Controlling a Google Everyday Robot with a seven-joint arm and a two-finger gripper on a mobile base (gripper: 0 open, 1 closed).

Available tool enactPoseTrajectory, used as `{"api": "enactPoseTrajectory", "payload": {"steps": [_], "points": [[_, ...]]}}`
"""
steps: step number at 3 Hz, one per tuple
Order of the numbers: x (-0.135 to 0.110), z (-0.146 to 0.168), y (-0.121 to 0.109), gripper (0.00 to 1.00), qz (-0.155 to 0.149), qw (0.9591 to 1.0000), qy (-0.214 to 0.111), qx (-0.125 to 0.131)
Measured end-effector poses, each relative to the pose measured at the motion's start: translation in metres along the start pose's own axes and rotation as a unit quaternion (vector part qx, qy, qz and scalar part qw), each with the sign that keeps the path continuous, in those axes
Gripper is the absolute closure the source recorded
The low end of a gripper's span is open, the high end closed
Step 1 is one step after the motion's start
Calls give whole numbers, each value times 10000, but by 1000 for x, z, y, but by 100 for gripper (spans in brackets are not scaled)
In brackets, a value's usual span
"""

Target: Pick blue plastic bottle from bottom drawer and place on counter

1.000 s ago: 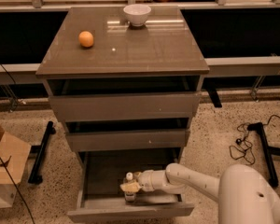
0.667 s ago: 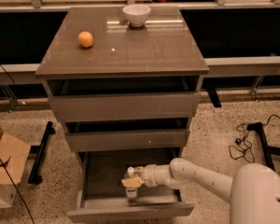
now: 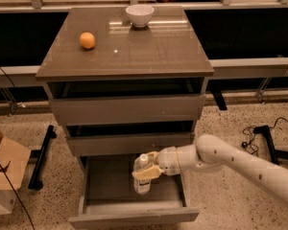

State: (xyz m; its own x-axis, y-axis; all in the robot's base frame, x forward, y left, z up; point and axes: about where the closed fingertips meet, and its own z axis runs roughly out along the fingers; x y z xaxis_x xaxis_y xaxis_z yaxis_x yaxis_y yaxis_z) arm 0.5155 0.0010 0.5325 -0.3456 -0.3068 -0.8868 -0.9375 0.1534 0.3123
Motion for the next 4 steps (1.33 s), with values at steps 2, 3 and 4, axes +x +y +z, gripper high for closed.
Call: {"api": "enactPoseTrajectory", "payload": {"steps": [2, 3, 4], "points": [[-211, -74, 35, 100, -1261, 9894, 705, 122], [-295, -98, 50, 100, -1893, 9783, 737, 414], [-295, -98, 50, 100, -1894, 9783, 737, 415]]}}
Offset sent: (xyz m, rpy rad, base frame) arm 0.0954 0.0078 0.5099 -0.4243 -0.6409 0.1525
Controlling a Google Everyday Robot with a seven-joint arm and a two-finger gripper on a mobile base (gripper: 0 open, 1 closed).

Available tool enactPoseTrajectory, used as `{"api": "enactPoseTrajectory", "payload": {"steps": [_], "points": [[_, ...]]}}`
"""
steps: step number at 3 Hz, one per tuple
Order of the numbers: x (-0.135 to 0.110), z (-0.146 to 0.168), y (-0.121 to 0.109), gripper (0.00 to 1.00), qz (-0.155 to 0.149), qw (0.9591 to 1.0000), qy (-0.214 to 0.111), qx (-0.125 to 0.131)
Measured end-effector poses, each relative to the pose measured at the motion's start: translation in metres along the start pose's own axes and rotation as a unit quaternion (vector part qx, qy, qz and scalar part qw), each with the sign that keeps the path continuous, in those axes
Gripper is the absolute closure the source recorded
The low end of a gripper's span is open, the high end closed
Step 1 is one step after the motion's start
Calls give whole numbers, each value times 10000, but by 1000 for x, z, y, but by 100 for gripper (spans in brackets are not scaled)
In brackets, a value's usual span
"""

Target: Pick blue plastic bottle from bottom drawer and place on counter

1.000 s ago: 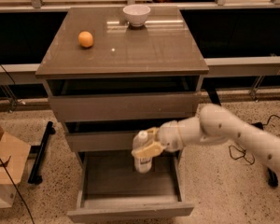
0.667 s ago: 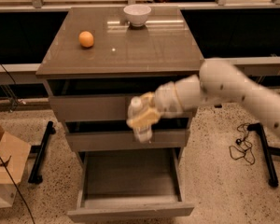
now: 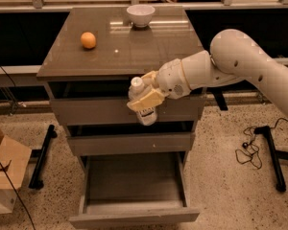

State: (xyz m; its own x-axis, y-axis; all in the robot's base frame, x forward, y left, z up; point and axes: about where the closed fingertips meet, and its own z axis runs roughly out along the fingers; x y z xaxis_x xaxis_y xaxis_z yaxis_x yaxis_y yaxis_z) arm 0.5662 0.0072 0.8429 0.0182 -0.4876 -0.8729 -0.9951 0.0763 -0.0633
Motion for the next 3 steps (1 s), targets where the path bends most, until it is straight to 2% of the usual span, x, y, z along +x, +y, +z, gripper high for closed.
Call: {"api": "enactPoseTrajectory", "payload": {"steps": [1, 2, 3], "points": [[-30, -18, -12, 100, -426, 9981, 401, 172], [-75, -47, -33, 100, -1076, 9867, 1098, 533], [-114, -72, -61, 100, -1570, 9702, 1632, 857]]}}
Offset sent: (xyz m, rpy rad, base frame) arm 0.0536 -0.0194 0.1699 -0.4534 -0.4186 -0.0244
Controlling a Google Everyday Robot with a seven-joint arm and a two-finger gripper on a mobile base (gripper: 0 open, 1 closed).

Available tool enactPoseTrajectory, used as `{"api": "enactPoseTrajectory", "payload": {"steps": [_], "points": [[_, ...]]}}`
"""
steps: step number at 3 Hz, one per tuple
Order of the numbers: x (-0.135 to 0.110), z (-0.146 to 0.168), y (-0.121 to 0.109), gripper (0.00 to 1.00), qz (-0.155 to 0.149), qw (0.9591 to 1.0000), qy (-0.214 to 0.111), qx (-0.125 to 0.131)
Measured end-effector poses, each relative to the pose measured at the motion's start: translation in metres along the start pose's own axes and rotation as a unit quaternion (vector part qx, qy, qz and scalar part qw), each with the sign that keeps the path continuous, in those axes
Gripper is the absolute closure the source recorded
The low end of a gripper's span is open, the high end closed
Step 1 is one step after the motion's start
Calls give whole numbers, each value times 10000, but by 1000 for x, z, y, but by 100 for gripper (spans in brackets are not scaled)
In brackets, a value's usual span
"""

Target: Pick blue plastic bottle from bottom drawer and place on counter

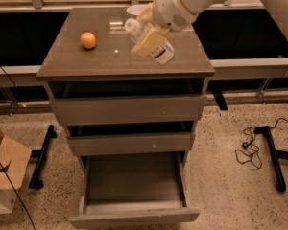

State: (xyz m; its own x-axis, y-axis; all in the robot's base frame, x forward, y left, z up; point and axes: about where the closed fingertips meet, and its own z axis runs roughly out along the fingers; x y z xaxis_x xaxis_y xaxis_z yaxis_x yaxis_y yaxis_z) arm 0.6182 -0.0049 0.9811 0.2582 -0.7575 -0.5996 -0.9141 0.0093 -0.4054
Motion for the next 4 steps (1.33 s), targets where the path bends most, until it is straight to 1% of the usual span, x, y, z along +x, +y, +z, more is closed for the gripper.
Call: {"api": "enactPoseTrajectory", "payload": {"steps": [1, 2, 3, 4], "points": [[-3, -10, -57, 100, -275, 9990, 269, 223], [15, 2, -93, 100, -213, 9990, 221, 313], [34, 23, -129, 100, -194, 9984, 155, 502], [33, 21, -131, 100, -202, 9983, 140, 534]]}}
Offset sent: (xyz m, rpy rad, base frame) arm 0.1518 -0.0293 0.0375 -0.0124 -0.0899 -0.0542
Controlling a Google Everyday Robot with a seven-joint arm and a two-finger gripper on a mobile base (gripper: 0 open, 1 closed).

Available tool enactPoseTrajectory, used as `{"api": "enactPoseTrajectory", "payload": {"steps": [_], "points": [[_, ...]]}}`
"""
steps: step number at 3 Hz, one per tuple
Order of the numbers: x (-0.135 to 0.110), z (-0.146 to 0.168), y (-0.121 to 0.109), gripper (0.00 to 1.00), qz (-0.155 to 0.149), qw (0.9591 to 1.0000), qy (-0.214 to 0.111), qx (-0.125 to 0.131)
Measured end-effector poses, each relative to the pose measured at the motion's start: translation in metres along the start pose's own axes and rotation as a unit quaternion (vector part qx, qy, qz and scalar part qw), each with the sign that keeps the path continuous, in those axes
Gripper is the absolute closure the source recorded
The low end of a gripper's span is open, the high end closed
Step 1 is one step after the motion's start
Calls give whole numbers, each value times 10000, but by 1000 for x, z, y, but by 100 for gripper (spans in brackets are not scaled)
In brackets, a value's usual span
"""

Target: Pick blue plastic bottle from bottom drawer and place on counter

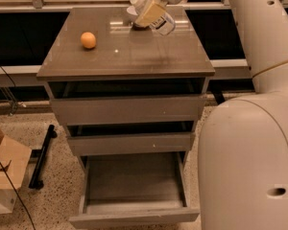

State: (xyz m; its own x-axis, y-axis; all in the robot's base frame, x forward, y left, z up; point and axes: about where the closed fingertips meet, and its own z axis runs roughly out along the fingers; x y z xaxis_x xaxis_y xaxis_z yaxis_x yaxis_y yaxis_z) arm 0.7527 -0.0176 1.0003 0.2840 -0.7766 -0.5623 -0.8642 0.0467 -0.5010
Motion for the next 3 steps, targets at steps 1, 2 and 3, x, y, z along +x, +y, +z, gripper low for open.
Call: {"api": "enactPoseTrajectory", "payload": {"steps": [1, 2, 3], "points": [[10, 18, 2, 100, 51, 9997, 237, -21], [30, 50, -4, 100, 419, 9978, 500, 101], [45, 82, -18, 100, 1055, 9920, 572, 392]]}}
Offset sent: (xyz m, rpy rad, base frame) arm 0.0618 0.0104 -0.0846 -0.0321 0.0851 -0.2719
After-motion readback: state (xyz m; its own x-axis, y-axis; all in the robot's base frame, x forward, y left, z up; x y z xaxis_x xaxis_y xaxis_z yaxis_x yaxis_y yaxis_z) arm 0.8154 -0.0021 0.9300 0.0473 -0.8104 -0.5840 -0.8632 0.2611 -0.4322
